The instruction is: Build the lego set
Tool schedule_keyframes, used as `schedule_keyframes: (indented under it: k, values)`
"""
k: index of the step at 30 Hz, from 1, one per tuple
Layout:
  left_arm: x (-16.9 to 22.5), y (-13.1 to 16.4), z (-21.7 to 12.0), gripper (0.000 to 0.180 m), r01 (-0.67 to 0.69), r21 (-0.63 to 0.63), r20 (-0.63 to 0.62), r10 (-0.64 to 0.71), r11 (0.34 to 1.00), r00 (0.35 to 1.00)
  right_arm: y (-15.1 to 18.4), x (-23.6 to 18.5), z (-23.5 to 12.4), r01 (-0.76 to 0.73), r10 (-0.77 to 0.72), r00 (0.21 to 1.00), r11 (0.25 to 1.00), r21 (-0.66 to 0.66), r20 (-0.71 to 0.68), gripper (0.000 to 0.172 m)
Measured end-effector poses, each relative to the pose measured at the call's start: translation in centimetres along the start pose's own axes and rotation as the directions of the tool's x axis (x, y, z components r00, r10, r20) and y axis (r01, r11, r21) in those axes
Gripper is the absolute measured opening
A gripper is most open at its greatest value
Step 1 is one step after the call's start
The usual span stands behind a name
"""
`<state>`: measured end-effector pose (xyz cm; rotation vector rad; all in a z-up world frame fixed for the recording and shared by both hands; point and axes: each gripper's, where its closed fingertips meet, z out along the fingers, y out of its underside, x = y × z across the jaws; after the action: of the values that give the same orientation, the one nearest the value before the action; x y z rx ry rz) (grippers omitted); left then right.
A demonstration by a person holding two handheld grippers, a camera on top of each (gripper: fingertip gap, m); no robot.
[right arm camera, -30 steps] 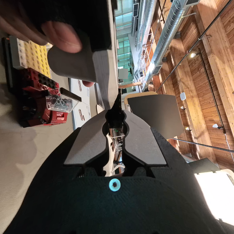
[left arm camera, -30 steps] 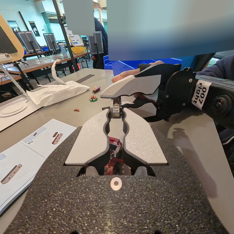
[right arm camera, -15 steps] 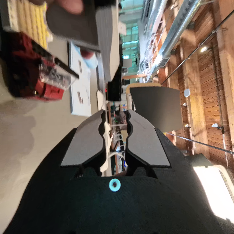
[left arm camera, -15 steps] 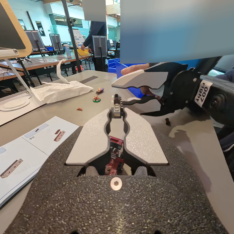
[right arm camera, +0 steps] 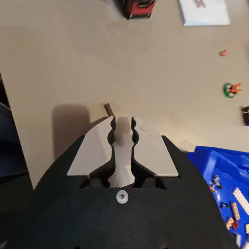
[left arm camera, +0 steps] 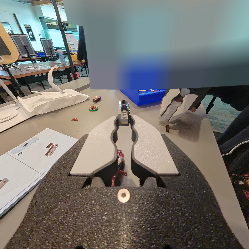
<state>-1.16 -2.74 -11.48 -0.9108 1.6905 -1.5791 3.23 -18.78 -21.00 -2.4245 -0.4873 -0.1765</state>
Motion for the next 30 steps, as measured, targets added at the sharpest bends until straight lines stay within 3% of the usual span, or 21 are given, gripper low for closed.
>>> schedule_keyframes:
  k: [14,20,30]
  values:
    - [0.9,0.7,0.3,0.016,-0.008,-0.024,-0.039,0.007,1.000,0.999,-1.0,-1.5,2.3,-0.014,0.013,0.999,0.999,0.034,0.047,0.008]
    - [1.2,0.8,0.4,0.016,-0.010,-0.031,-0.049,0.008,0.999,0.999,-2.4,-1.7,2.7,-0.161,0.149,0.976,0.985,0.065,0.161,0.008]
    - [1.0,0.8,0.3,0.016,-0.023,-0.031,-0.041,0.021,0.999,0.999,-2.7,0.9,3.3,-0.258,0.251,0.963,0.964,0.065,0.100,0.009]
